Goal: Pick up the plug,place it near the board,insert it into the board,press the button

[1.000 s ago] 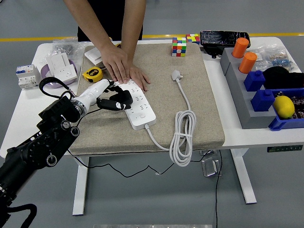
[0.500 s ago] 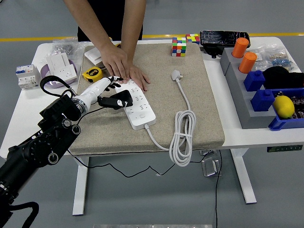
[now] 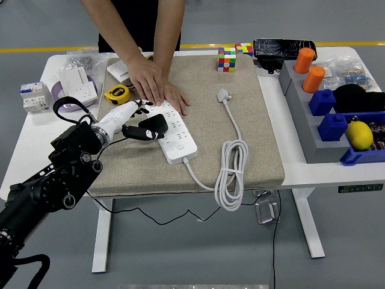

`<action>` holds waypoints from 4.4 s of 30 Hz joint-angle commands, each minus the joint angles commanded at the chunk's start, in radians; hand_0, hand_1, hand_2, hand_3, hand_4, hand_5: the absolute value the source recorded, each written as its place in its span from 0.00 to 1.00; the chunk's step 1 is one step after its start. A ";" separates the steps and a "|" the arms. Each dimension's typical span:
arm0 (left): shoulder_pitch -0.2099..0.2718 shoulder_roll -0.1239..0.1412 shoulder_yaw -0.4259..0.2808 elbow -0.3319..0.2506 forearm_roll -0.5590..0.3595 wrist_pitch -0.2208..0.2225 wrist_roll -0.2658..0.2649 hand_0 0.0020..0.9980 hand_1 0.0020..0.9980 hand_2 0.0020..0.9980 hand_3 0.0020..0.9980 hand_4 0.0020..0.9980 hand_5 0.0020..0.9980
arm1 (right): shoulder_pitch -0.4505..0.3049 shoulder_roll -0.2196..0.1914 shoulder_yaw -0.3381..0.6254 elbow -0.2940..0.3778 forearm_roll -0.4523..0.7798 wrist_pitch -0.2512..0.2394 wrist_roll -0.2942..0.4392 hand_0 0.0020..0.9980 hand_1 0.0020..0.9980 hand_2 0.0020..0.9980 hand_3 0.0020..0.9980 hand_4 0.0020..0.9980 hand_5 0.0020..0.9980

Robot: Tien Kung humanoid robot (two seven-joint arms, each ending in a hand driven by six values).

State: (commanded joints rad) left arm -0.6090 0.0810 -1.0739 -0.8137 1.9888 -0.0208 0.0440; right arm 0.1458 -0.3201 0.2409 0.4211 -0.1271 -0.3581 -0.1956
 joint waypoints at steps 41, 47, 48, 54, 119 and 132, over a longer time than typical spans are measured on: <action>-0.013 -0.020 0.024 0.085 0.057 0.138 -0.026 0.54 0.65 0.56 0.54 1.00 0.36 | 0.002 -0.001 -0.004 0.000 0.000 0.001 0.001 0.89 0.81 0.77 0.81 1.00 1.00; -0.017 -0.021 0.022 0.092 0.057 0.139 -0.026 0.52 0.64 0.56 0.53 1.00 0.36 | 0.004 -0.001 -0.003 0.000 -0.001 0.000 0.001 0.89 0.81 0.77 0.81 1.00 1.00; -0.017 -0.021 0.023 0.093 0.057 0.139 -0.027 0.52 0.64 0.56 0.53 1.00 0.36 | 0.004 -0.001 -0.003 0.000 0.000 0.000 0.001 0.89 0.81 0.77 0.81 1.00 1.00; -0.017 -0.024 0.022 0.095 0.056 0.144 -0.028 0.50 0.63 0.55 0.52 0.99 0.35 | 0.004 -0.001 -0.004 0.000 0.000 0.000 0.000 0.89 0.81 0.77 0.81 1.00 1.00; 0.005 -0.018 -0.007 0.056 -0.068 0.087 -0.056 0.45 0.57 0.43 0.37 0.60 0.22 | 0.002 0.000 0.001 0.000 0.001 -0.001 0.000 0.89 0.81 0.77 0.81 1.00 1.00; -0.009 -0.027 0.000 0.070 -0.070 0.045 -0.057 0.51 0.66 0.60 0.57 0.98 0.34 | 0.003 -0.001 -0.002 0.000 0.002 -0.002 0.002 0.89 0.81 0.77 0.81 1.00 1.00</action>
State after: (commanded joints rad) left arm -0.6183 0.0535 -1.0743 -0.7441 1.9187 0.0239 -0.0125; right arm 0.1484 -0.3214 0.2390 0.4210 -0.1249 -0.3596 -0.1941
